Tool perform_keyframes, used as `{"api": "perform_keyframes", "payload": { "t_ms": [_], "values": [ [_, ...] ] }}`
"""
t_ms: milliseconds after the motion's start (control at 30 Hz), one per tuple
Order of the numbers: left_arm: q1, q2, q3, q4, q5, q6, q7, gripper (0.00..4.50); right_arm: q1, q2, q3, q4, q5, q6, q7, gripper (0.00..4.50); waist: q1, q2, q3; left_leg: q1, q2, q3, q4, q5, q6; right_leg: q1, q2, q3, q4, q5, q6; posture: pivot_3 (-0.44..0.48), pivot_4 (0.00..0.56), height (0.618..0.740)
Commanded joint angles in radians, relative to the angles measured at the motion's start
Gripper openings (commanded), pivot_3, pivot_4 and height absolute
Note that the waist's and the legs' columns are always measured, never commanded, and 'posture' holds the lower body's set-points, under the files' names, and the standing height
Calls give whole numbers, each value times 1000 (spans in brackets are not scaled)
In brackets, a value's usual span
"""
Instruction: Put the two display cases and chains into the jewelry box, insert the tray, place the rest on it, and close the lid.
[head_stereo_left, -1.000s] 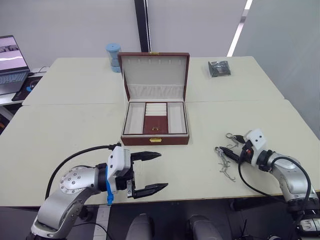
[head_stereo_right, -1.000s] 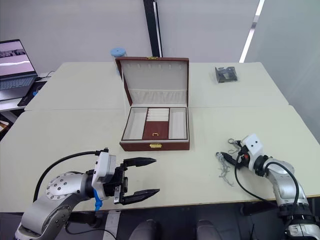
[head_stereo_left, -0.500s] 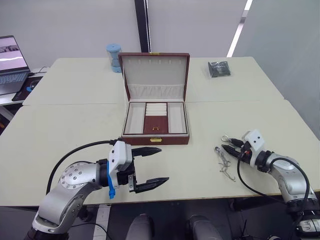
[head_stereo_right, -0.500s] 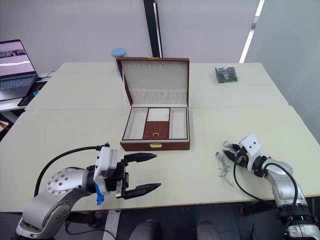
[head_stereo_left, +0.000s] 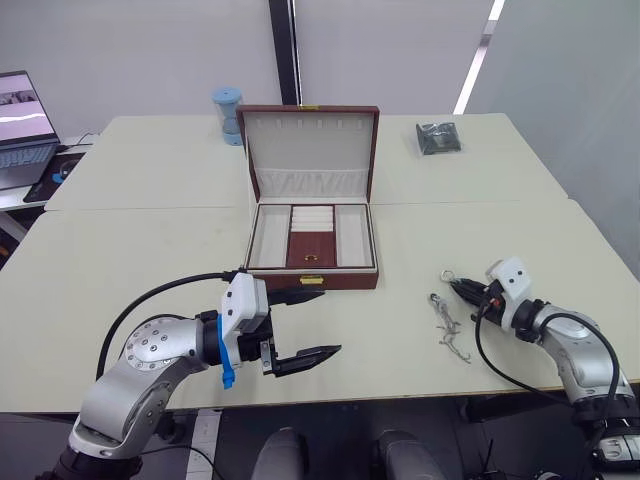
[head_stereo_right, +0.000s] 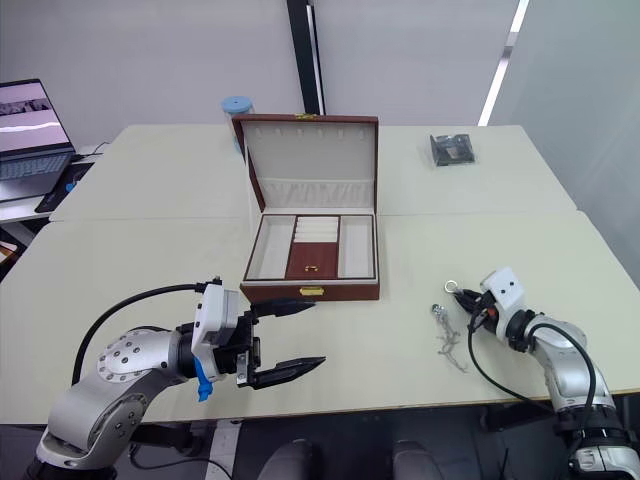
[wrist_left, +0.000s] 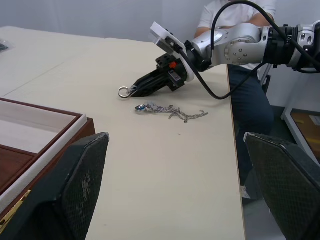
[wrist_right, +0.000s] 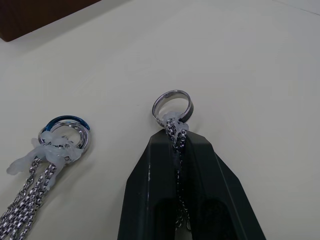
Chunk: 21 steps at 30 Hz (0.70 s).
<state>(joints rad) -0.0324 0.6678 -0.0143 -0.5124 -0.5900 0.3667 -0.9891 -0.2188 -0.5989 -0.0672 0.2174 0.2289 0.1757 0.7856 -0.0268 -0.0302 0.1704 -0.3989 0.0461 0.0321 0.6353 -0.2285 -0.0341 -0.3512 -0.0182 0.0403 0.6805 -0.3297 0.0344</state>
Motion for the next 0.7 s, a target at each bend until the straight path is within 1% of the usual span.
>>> {"api": "perform_keyframes", "payload": {
  "t_ms": [33,300,433,600,700],
  "values": [
    [-9,-8,1,-48,-17,4,16,4500,19,-14,-36,-31,38,24,25,15,1,0,0,0,0,0,0,0,0,0,0,0,0,0,0,0,150,740],
    [-7,-22,20,-64,-25,24,65,4500,-7,-32,-62,-191,135,143,68,15,-4,1,1,-1,0,0,0,0,0,-1,0,0,0,0,0,0,150,740],
    [10,-36,30,-74,-22,26,102,4500,-41,-31,-44,-264,157,206,66,15,-5,1,1,-1,1,0,-1,0,0,-1,0,0,0,0,0,0,150,740],
    [50,-64,41,-95,-1,14,168,4500,-114,4,-5,-325,190,285,62,15,-4,1,1,-1,0,0,-1,0,0,-2,0,0,0,0,0,0,150,740],
    [69,-88,59,-110,10,10,227,4500,-184,35,25,-329,201,317,63,15,-5,1,1,-1,1,0,-1,0,0,-2,0,0,0,0,0,0,150,740]
  ]
}}
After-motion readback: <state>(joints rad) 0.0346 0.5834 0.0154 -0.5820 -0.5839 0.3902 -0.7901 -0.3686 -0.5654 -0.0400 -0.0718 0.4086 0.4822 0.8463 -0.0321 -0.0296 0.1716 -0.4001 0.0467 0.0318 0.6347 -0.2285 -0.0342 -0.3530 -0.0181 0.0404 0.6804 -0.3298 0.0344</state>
